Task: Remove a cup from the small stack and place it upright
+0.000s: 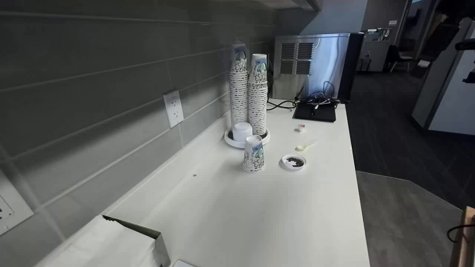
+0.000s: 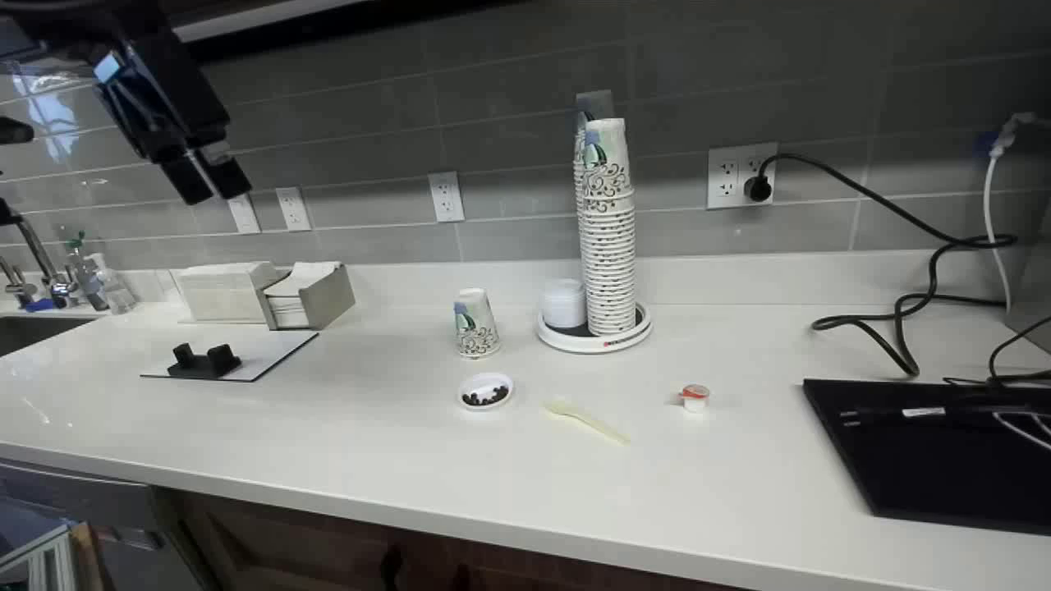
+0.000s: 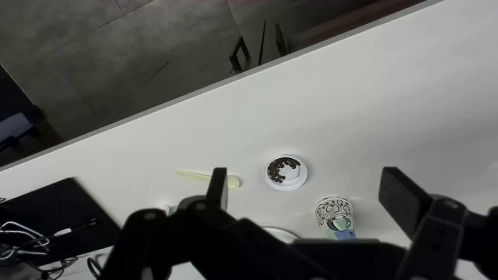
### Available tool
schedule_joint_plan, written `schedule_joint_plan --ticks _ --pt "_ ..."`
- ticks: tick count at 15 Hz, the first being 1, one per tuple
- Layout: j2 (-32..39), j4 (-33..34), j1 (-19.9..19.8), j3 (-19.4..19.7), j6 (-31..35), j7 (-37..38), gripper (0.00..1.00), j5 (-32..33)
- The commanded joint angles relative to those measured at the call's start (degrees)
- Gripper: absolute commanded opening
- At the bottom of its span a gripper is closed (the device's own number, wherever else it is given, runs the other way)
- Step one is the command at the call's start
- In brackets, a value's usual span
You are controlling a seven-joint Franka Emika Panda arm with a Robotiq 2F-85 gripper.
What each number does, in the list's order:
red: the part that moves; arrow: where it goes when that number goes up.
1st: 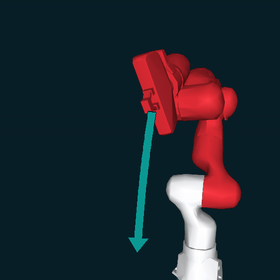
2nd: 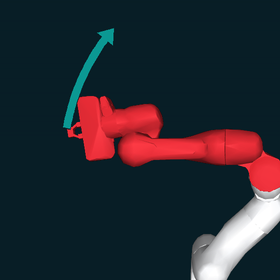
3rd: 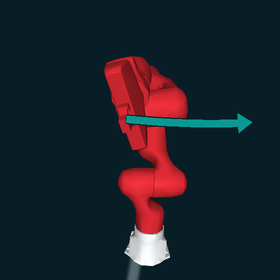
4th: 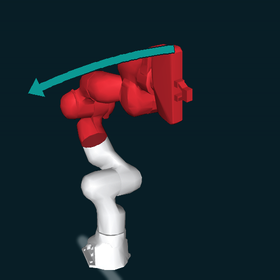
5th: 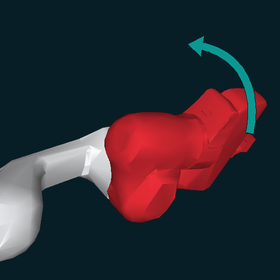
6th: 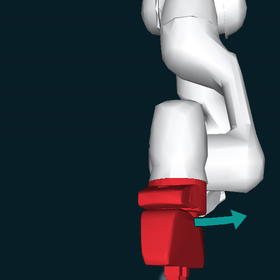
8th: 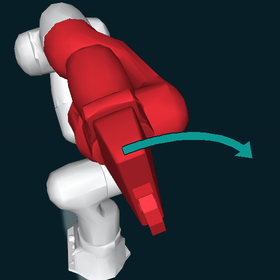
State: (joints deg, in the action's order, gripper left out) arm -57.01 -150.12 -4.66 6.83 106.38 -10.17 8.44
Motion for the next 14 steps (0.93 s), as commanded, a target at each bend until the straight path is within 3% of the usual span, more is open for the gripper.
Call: schedule_joint_plan --ticks 1,13,14 --pt "0.03 0.19 0.43 0.25 -0.22 0.29 1.0 0.26" --pt "0.03 0.19 0.43 0.25 -0.22 0.29 1.0 0.26" --pt "1.71 0.38 1.07 -0.29 2.03 -0.2 1.0 0.95"
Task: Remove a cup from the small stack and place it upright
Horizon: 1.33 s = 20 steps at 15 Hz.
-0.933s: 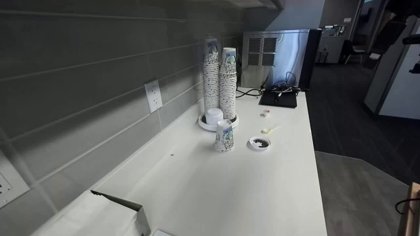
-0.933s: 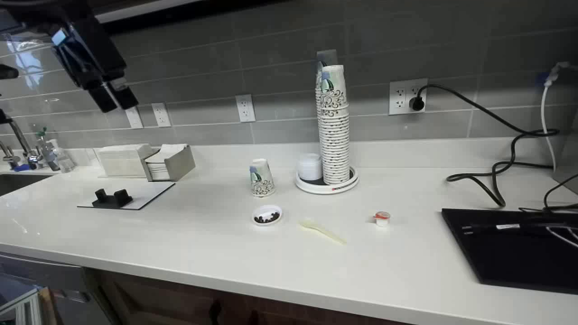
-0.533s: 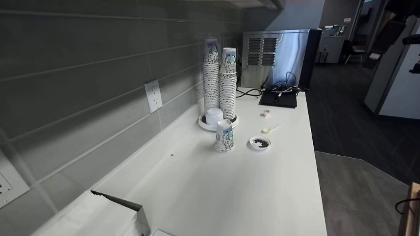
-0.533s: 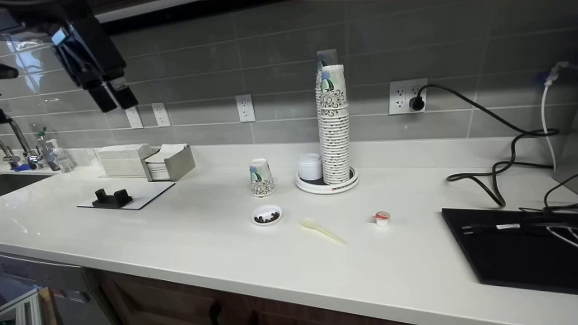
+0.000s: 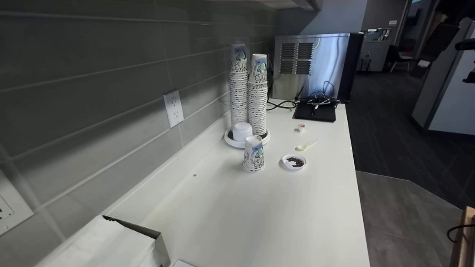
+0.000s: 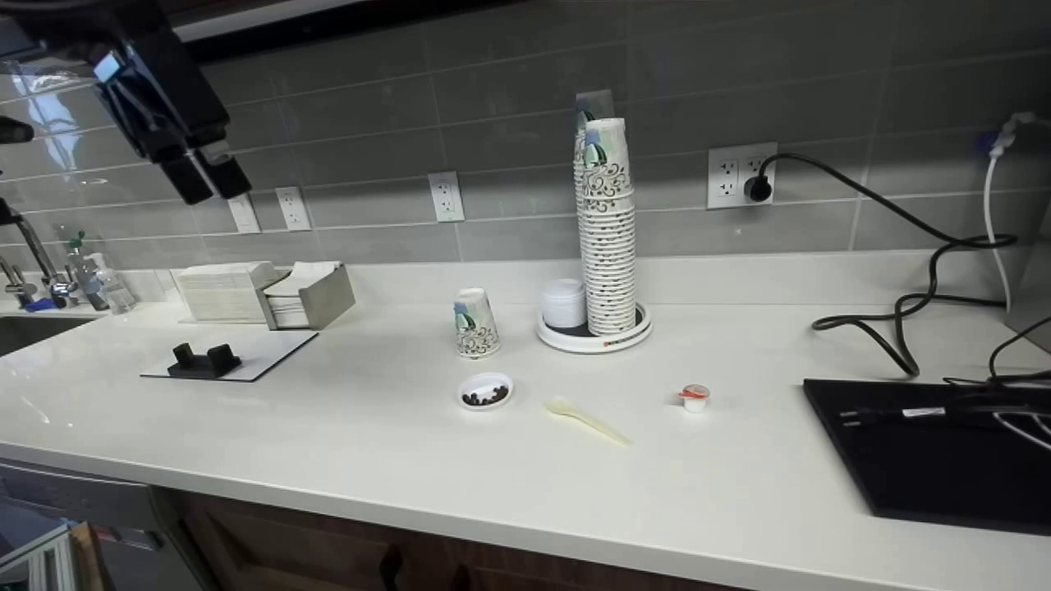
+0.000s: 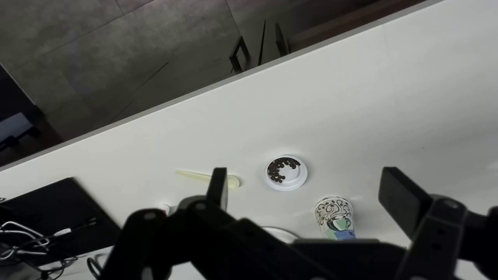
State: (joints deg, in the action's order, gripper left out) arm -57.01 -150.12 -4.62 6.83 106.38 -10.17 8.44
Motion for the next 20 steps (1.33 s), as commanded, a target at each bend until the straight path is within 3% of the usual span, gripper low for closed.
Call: schedule_joint_plan --ticks 1,7,11,20 --pt "2.86 0.78 1.67 -0.62 3.32 -0.12 1.0 0.67" --pt "10.94 1.76 8.82 -3.03 16.05 -1.49 1.0 -2.14" --pt "17.73 2.06 12.32 -2.08 25.99 -2.71 1.0 -4.44" --pt "36.95 5.24 15.66 -1.62 45.05 -4.98 1.0 -11.34"
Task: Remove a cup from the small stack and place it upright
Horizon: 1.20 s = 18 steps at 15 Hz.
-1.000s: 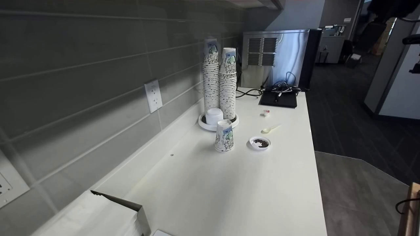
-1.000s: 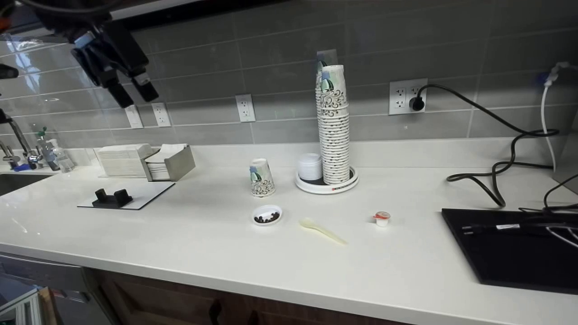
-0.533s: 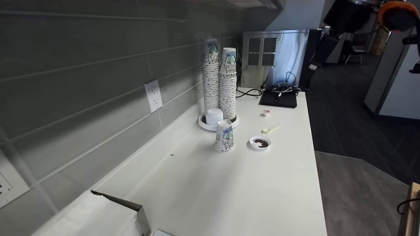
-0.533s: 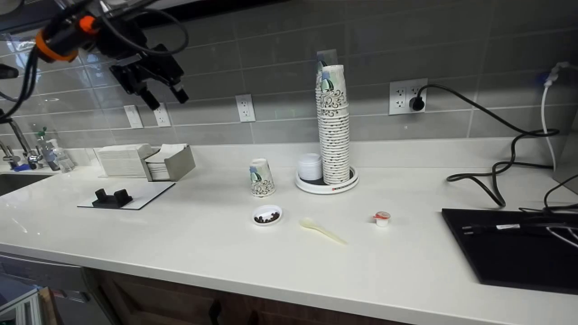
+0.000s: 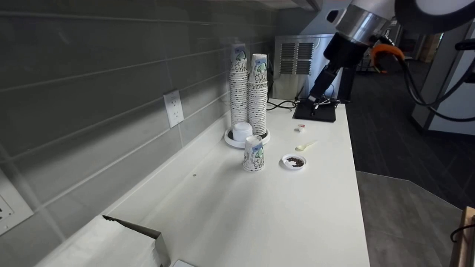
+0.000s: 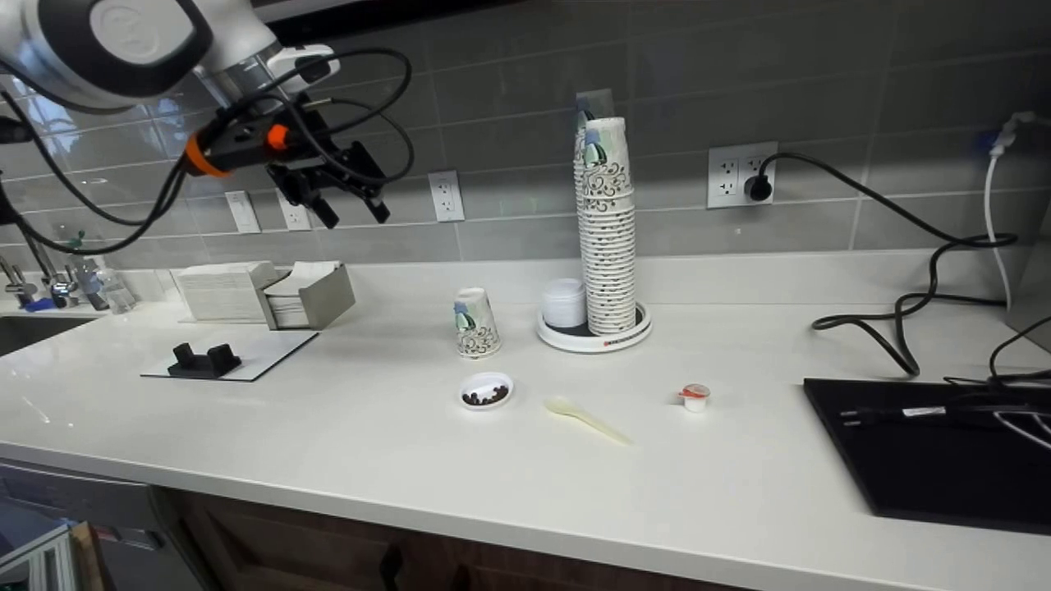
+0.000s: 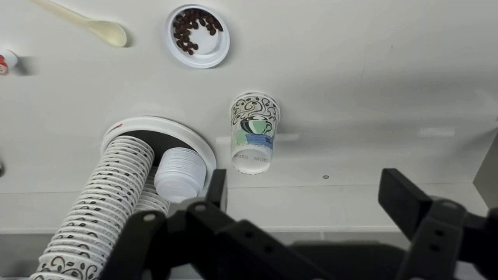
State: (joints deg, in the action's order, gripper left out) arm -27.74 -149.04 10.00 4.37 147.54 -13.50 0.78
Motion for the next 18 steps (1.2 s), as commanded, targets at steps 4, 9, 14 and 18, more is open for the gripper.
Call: schedule_joint_plan --ticks 4,9,14,18 --pt "17.03 9.02 2.26 0.61 9.27 -3.69 1.0 -8.61" --pt "28.27 17.15 2.2 -2.29 12.3 -7.98 1.0 -15.32" --pt "37.7 24.35 -0.8 -5.91 12.53 -6.07 1.0 -13.39" --pt "42.71 27.44 -3.68 -9.28 12.86 -4.72 1.0 -12.57"
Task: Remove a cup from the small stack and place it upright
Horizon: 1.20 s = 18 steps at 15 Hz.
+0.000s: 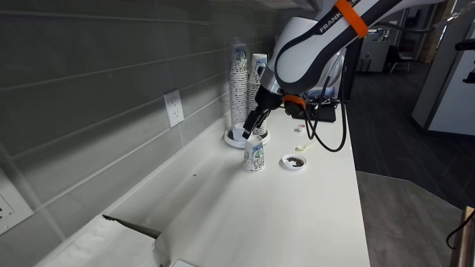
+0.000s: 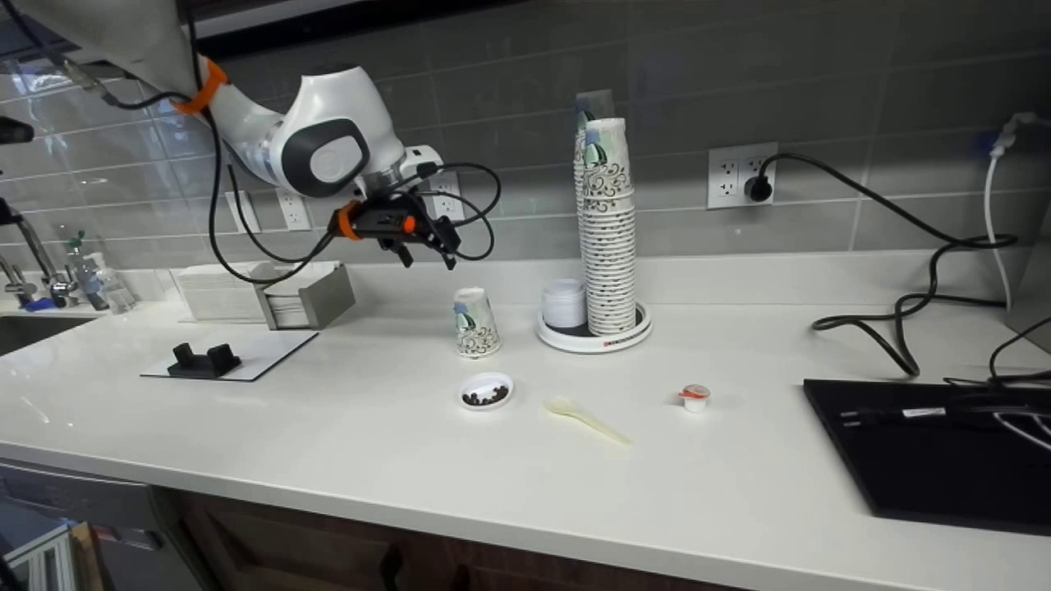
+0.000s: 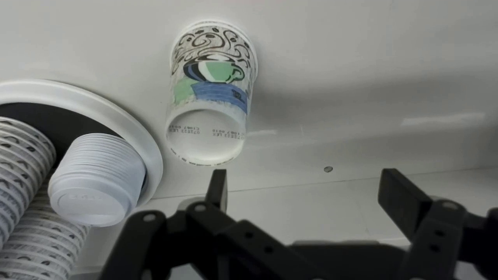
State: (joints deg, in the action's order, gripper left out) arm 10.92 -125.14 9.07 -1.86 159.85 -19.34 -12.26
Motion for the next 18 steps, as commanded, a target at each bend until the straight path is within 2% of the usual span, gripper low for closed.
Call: schedule_joint_plan --ticks 1,3,4,6,8,9,11,12,13,14,15,16,18 --pt "5.22 4.22 -3.1 -3.34 1.09 1.96 1.0 1.59" --pt "6.63 5.05 -3.61 -3.43 1.55 3.65 0.98 3.15" --pt "7.08 5.38 -3.89 -3.59 1.08 4.35 0.93 3.43" --pt "7.97 5.91 -3.81 -3.06 1.2 5.85 0.7 5.29" --pt "8.51 6.2 -3.62 -2.58 0.89 7.45 0.63 7.3" --pt "8.69 6.19 -3.39 -2.23 0.93 8.3 0.56 8.55" --pt "8.9 6.31 -3.11 -1.78 0.62 9.83 0.52 10.68" --pt "9.01 6.35 -3.03 -1.6 0.62 10.49 0.53 11.65" --pt "9.01 6.32 -2.96 -1.4 0.63 11.07 0.48 12.49" --pt "9.06 6.33 -2.9 -1.26 0.65 11.51 0.47 13.23" --pt "9.05 6.36 -2.81 -1.03 0.63 11.98 0.38 14.0" --pt "9.0 6.34 -2.61 -0.63 0.66 12.53 0.41 14.98" --pt "8.91 6.37 -2.58 -0.42 0.52 13.16 0.3 16.1"
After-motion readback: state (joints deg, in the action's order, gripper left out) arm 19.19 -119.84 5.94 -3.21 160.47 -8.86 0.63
